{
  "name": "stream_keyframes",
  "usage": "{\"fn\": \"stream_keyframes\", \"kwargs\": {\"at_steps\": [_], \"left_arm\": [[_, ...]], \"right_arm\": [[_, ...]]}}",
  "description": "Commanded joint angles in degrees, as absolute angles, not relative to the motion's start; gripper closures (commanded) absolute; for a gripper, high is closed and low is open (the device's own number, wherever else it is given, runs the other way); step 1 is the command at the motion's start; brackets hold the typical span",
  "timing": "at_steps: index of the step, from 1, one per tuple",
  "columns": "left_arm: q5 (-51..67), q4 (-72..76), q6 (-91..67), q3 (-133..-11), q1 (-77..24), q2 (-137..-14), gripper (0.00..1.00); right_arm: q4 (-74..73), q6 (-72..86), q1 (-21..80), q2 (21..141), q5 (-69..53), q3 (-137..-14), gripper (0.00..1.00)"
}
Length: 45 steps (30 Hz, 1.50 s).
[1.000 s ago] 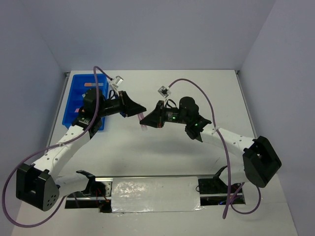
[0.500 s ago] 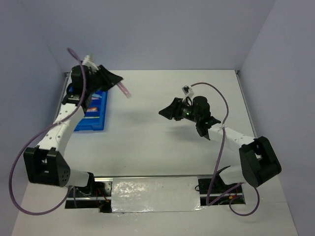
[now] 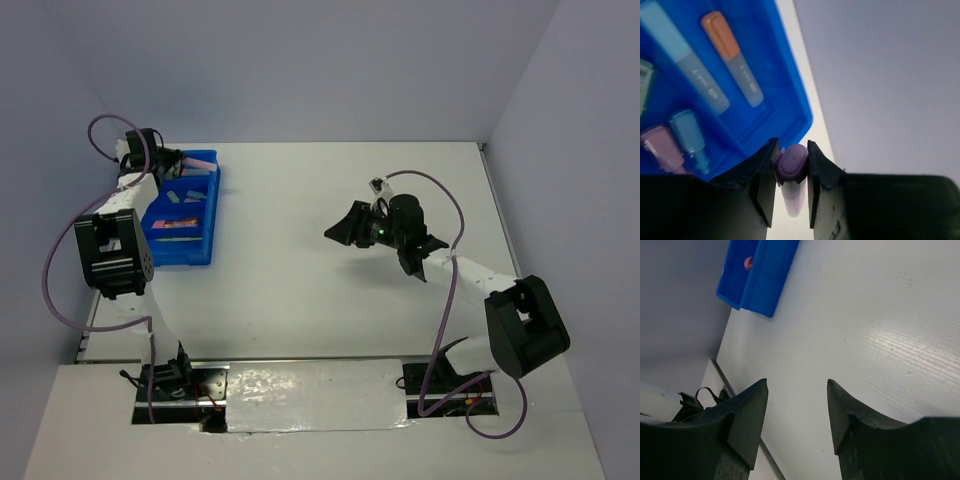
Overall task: Sort the stationery into containers
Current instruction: Place the pen in the storage box, then reset both arms
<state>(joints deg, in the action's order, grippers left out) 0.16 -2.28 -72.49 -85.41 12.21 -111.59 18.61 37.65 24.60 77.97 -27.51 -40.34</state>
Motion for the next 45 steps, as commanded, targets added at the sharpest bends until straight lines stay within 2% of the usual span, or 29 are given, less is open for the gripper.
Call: {"fn": "stream_keyframes", "kwargs": {"at_steps": [1,6,13,15,16,18,19,22,27,32,36,37,38,39,41,42,45], "left_arm": [[-3.3,0.3,-77.0,-91.7,13.6,-113.0,0.97],[-4.0,-4.0,-75.0,-97.7,15.7,-118.2,0.94],[-3.4,-4.9,-73.3,-98.4,17.2,-120.1,0.86],[-3.0,-4.1,-73.2,-98.3,17.3,-120.2,0.77],[-2.7,-4.2,-73.3,-98.4,17.3,-120.2,0.67],[-2.4,-4.4,-73.3,-99.4,17.5,-120.8,0.57],[-2.5,-6.1,-73.4,-99.8,17.5,-121.0,0.41],[-2.3,-6.6,-73.6,-100.3,17.8,-120.9,0.27],[-0.6,-6.9,-74.4,-99.6,18.3,-117.8,0.14],[1.2,-11.0,-71.6,-100.9,18.6,-109.9,0.1],[7.9,-15.9,-61.4,-100.5,18.4,-101.1,0.05],[10.7,-17.7,-58.7,-100.6,17.9,-99.5,0.02],[11.2,-20.0,-52.7,-100.9,17.2,-96.3,0.01],[10.4,-25.9,-49.2,-101.2,14.4,-94.5,0.01],[0.9,-32.5,-39.3,-101.6,10.0,-90.1,0.01],[-1.6,-37.4,-36.9,-101.0,5.5,-88.6,0.01],[-7.0,-42.8,-31.6,-96.8,0.4,-83.1,0.01]], "right_arm": [[17.7,36.4,25.0,78.7,-29.0,-43.5,0.42],[16.8,35.7,25.0,79.8,-29.2,-43.9,0.42],[17.0,36.1,24.9,82.2,-30.7,-46.2,0.42],[16.6,35.9,25.0,82.8,-30.6,-46.7,0.42],[16.5,35.9,25.0,82.9,-30.5,-46.8,0.42],[16.2,35.8,25.0,83.0,-30.4,-46.9,0.42],[16.1,35.7,25.0,83.0,-30.5,-47.0,0.42],[15.1,35.5,25.0,82.5,-30.5,-47.5,0.42],[11.8,33.8,25.0,81.0,-29.6,-49.4,0.42],[8.1,31.3,25.0,77.5,-28.2,-50.8,0.42],[-2.0,25.9,25.1,70.5,-22.8,-52.2,0.41],[-4.6,23.3,25.6,68.7,-16.7,-52.6,0.41],[-7.6,22.0,26.0,64.7,-13.1,-54.1,0.39],[-13.2,19.4,26.5,62.7,-9.6,-55.1,0.25],[-20.8,17.6,27.3,57.0,-1.3,-58.3,0.23],[-24.0,17.0,27.6,55.3,0.0,-59.9,0.01],[-34.1,14.8,28.5,49.6,8.1,-66.4,0.0]]}}
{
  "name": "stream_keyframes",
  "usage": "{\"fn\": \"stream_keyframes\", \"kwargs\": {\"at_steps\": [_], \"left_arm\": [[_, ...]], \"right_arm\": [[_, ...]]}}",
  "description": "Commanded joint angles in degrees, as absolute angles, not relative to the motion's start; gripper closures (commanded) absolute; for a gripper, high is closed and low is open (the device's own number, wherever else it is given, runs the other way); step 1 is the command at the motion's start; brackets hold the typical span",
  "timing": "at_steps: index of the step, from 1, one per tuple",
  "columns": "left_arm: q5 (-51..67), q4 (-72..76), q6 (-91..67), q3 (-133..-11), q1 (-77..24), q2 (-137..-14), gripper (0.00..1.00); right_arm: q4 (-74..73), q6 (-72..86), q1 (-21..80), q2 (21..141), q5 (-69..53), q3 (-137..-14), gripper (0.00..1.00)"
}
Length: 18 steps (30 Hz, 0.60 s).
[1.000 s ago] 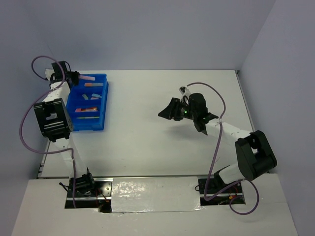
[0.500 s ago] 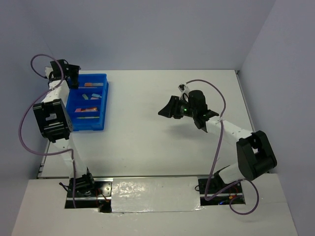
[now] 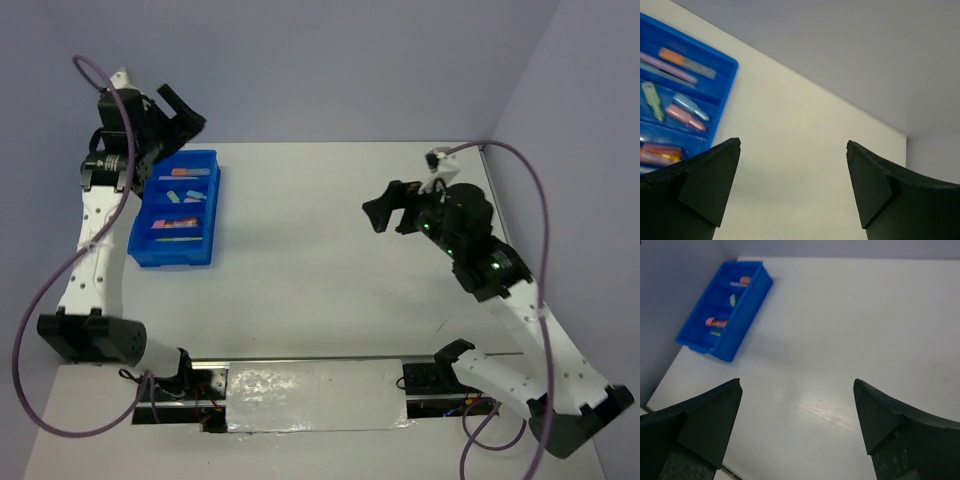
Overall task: Sort the stationery into containers
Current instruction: Reset both arms
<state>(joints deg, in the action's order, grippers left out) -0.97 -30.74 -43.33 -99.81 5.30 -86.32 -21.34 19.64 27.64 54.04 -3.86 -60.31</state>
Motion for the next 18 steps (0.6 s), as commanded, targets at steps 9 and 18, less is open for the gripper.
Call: {"fn": "stream_keyframes", "kwargs": {"at_steps": [9,18], "left_arm": [[-11.1,-46.2,-23.1,-73.9,-13.0,-53.7,0.01],[-17.1,-45.4,-21.0,-62.9,-15.6,-27.8,0.01]], "right_arm": [[-48.7,16.8,33.5,35.2,14.0,-73.7,0.0],[-58.0,14.7,33.3,22.7,17.5,-73.3,0.0]]}}
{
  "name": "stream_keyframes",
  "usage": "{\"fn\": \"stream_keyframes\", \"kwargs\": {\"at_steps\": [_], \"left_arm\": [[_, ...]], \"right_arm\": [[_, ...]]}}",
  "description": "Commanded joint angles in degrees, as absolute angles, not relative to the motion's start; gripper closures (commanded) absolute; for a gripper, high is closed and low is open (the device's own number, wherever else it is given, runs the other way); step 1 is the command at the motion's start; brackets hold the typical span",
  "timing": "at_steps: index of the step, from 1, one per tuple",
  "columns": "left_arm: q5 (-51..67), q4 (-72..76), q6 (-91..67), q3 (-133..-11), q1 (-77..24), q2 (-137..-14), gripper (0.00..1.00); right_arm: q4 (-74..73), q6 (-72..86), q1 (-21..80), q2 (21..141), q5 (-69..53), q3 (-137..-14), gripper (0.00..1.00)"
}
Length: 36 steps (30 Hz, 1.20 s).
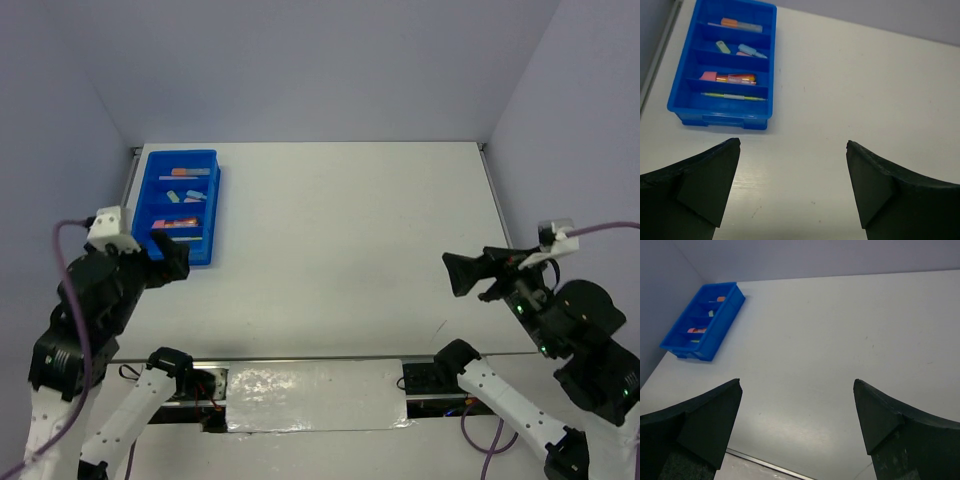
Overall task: Sort the stationery into containers
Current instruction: Reset both arms
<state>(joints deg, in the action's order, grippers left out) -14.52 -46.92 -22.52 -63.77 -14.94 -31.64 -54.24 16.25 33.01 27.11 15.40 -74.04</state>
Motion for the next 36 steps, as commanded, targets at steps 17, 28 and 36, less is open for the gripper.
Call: {"fn": "stream_keyframes", "kwargs": {"at_steps": [17,28,36], "left_arm": [[-21.1,-52.6,-26.0,-62.3,-15.6,-17.9,0.01],[-21.7,-50.7,-26.0,-61.1,-15.6,-19.1,0.01],[-22.7,-50.9,-25.9,-61.4,-15.6,-19.2,0.01]], "right_arm": [[-57.6,15.0,33.3,17.7,18.5,-65.8,0.0],[-55.1,15.5,33.3,18.5,19.8,-63.4,0.0],[-54.1,16.5,33.2,19.7,20.6,-63.1,0.0]]}}
